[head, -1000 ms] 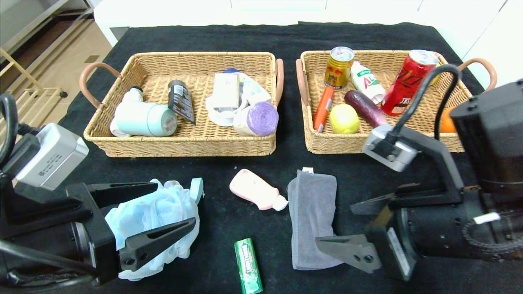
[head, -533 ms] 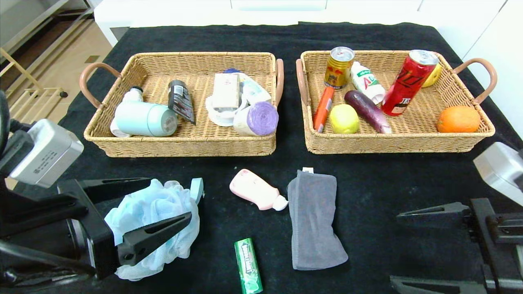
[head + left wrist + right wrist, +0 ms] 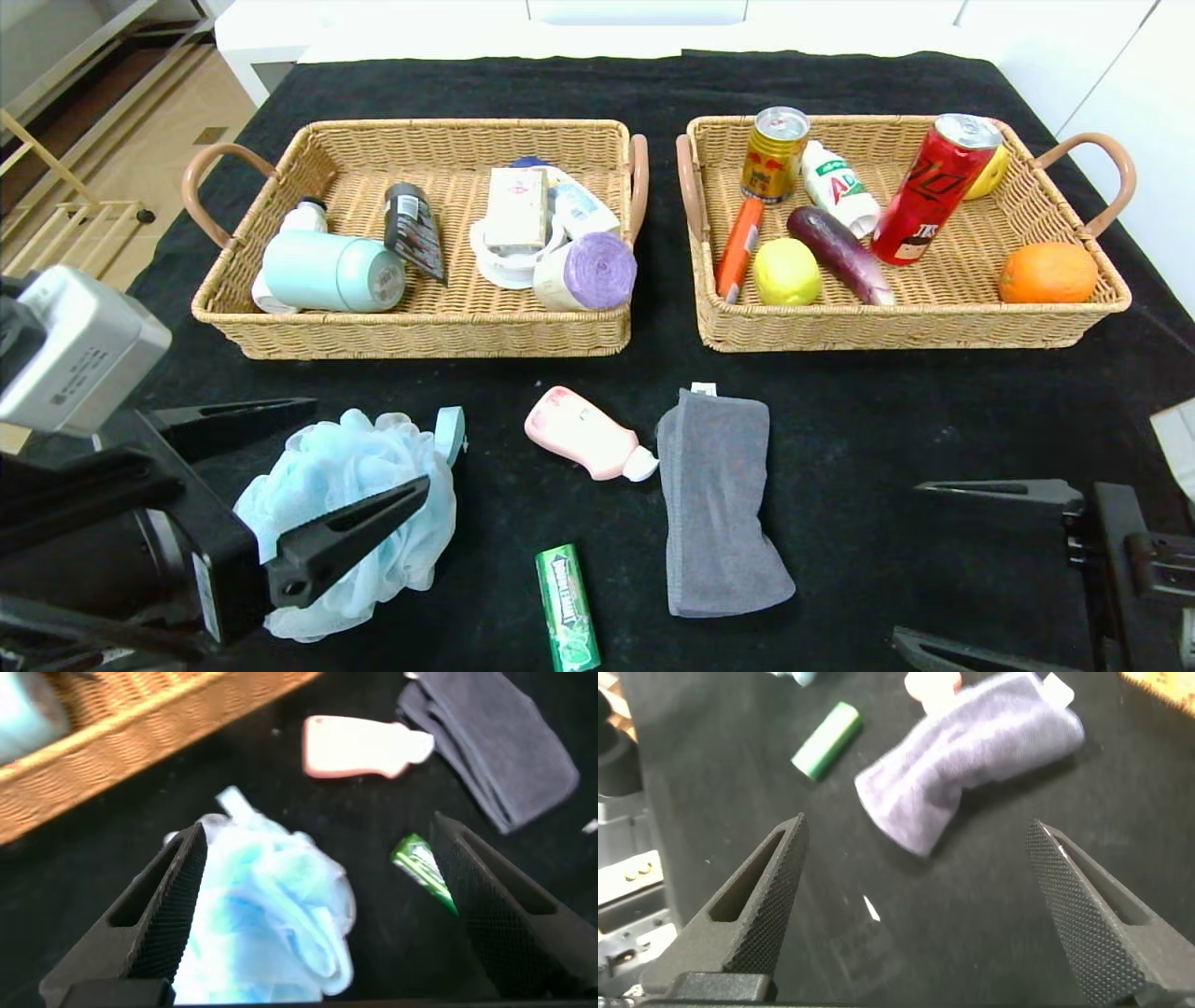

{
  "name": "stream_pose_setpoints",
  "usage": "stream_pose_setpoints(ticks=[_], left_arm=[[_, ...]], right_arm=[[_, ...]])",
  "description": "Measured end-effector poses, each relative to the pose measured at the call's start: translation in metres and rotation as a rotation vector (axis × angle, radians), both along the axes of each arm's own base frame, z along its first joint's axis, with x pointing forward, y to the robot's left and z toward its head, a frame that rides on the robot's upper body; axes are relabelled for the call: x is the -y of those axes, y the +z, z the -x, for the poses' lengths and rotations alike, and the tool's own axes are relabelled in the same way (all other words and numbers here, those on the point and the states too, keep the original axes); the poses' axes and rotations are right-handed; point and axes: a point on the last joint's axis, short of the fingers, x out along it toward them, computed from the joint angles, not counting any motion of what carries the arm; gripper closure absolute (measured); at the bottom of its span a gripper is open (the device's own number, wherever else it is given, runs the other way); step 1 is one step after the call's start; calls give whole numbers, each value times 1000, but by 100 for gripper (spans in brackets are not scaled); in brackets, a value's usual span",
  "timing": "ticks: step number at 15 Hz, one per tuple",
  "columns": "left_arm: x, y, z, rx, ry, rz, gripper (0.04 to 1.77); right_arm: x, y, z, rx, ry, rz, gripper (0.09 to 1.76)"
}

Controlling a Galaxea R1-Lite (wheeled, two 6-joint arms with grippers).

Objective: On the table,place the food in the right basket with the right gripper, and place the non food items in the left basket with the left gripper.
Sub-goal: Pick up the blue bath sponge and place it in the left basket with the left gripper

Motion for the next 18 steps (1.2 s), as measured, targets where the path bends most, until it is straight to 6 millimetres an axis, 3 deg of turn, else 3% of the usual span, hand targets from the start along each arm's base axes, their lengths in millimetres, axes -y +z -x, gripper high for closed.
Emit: stream_pose_setpoints(ticks=[5,11,18], left_arm=[[-11,34,6,11,66,10,9],[-26,50,12,-166,176,-65,9],[-21,46,-23,-369,278,-103,9]], right_arm=[[10,-9,8,44,-31,-29,15],[16,-6,21,85,-29,-47,15],[20,-1,31,120,-22,-66,15]])
